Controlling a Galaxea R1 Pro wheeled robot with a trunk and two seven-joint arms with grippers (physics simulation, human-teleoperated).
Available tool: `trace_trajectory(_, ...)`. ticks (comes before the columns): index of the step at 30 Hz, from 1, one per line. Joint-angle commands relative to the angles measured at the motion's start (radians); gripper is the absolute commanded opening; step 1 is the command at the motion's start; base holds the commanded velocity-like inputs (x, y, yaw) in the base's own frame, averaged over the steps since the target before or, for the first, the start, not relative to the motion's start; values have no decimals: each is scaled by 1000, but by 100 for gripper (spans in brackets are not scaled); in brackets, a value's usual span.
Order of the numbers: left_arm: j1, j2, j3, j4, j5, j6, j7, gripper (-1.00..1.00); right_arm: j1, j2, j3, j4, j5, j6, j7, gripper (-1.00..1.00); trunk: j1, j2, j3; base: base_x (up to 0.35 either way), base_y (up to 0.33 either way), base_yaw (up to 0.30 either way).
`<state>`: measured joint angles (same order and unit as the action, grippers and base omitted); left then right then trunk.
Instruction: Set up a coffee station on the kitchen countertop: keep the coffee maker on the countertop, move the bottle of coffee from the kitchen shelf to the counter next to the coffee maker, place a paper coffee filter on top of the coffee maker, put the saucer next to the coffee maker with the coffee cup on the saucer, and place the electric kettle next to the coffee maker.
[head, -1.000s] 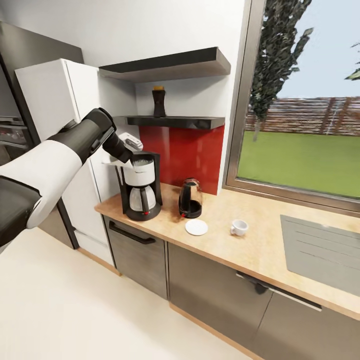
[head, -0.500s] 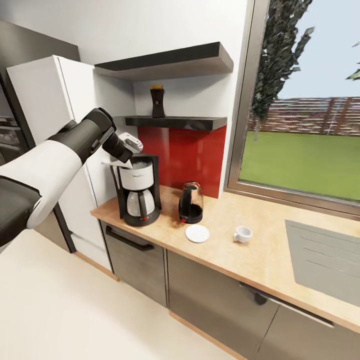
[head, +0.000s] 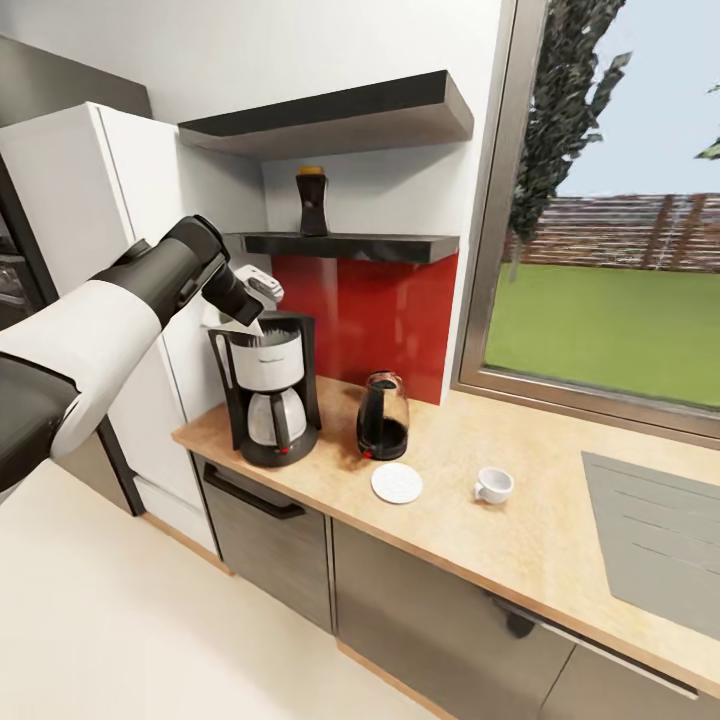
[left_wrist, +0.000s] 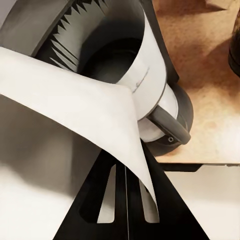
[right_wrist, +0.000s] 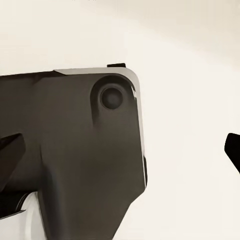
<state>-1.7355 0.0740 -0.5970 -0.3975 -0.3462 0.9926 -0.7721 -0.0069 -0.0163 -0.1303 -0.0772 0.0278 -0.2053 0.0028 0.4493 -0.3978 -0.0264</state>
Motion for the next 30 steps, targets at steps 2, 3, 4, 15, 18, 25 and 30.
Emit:
trace_trajectory(2,-1,1,-3,-2,-10,1,-10,-100,-1,0,-6,0,3,-3,0,100,1,-2,-2,8,0,0)
trace_trajectory(3,-1,1,-3,-1,-10,1,-10,-100,-1,0,-6,0,3,-3,0,100,1,-2,-2,4,0,0)
trace_trajectory(4,-1,1,-3,-1,-10,1,-10,-100,-1,0,-6,0,3,-3,0,100,1,-2,-2,43,0,0)
trace_trajectory(15,-1,1,-3,0,-10,1,-10,-100,-1,0,-6,0,3,-3,0,100,1,-2,-2,172,0,0)
trace_trajectory(18,-1,1,-3,5,-10,1,-10,-100,-1,0,-6,0,3,-3,0,100,1,-2,-2,13,0,0)
trace_trajectory(25,12,3,-10,10,-21,0,1,-100,-4,15,-12,-9,-2,-6,-6,100,1,-2,-2,2,0,0)
trace_trajectory(30,13,3,-7,11,-30,0,0,-100,-5,11,-12,-17,-2,-7,-6,100,1,-2,-2,0,0,0)
